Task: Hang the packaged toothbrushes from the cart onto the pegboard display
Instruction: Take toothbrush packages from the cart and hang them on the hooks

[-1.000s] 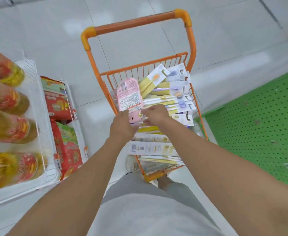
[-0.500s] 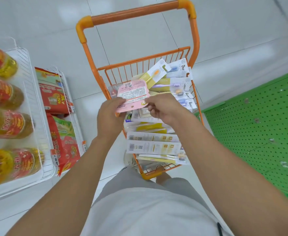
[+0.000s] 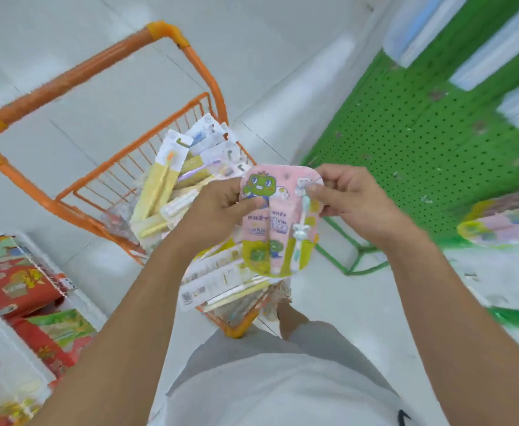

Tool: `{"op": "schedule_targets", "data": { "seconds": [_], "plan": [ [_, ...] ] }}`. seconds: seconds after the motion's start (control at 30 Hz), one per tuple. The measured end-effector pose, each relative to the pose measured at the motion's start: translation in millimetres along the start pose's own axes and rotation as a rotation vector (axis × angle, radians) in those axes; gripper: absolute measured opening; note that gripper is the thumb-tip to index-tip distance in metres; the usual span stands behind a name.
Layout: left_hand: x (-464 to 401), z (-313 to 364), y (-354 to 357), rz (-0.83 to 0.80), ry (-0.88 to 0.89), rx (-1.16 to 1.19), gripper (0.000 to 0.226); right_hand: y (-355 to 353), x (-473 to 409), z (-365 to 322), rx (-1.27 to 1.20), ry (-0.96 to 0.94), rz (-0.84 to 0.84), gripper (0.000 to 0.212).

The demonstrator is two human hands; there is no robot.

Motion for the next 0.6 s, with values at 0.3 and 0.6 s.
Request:
{"op": "schedule_targets", "data": {
  "seconds": [0.3,0.6],
  "plan": [
    [-66,10,178,-0.188,-0.037,-0.199,0.008,-121,135,90,-0.053,0.052,0.460,0.010],
    [-133,-16,390,-0.291,-0.164,-0.367,0.017,-257,266,217,-0.145,0.060,0.744,0.029]
  ]
}}
Point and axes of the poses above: each hand's wrist, its own x-axis away from the middle knuckle, its own y-axis out of the palm, z = x × y, the point moved 5 cm from there along -x, towards the middle knuckle, and after that the axes turned 7 degrees about -z, right-handed, at the moved point
